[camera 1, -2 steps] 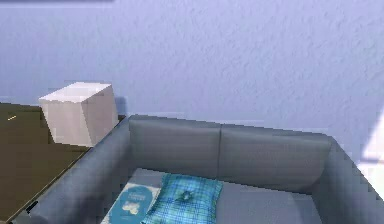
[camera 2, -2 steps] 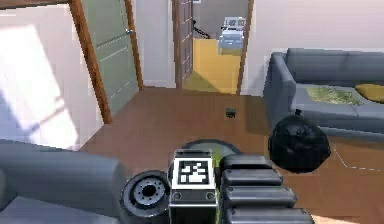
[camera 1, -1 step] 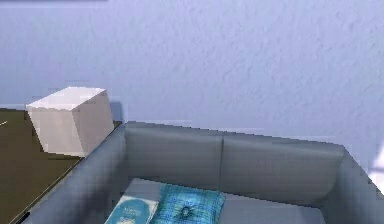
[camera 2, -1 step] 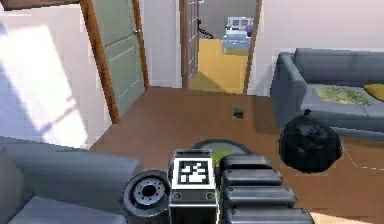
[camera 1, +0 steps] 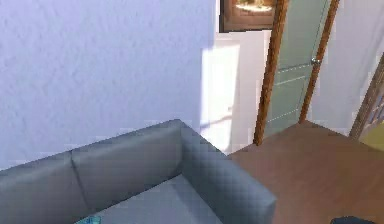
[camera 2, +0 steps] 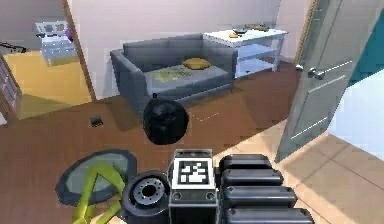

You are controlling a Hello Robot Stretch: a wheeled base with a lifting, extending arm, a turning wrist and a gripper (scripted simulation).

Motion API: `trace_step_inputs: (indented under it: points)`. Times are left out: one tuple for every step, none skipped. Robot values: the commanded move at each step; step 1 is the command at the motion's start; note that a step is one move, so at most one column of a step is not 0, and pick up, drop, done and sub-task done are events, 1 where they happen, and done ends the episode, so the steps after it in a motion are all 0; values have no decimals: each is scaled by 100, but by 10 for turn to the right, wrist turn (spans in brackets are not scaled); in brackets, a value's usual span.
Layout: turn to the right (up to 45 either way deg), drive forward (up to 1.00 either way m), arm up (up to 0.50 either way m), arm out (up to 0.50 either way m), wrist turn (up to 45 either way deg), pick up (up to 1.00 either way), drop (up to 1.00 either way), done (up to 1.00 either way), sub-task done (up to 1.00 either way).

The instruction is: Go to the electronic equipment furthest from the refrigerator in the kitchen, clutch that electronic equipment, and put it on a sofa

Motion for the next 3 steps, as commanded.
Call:
trace_step_inputs:
  points:
    - [450, 0, 0, 0, 0, 0, 0, 0, 0]
    - [330, 0, 0, 0, 0, 0, 0, 0, 0]
    - [-450, 0, 0, 0, 0, 0, 0, 0, 0]
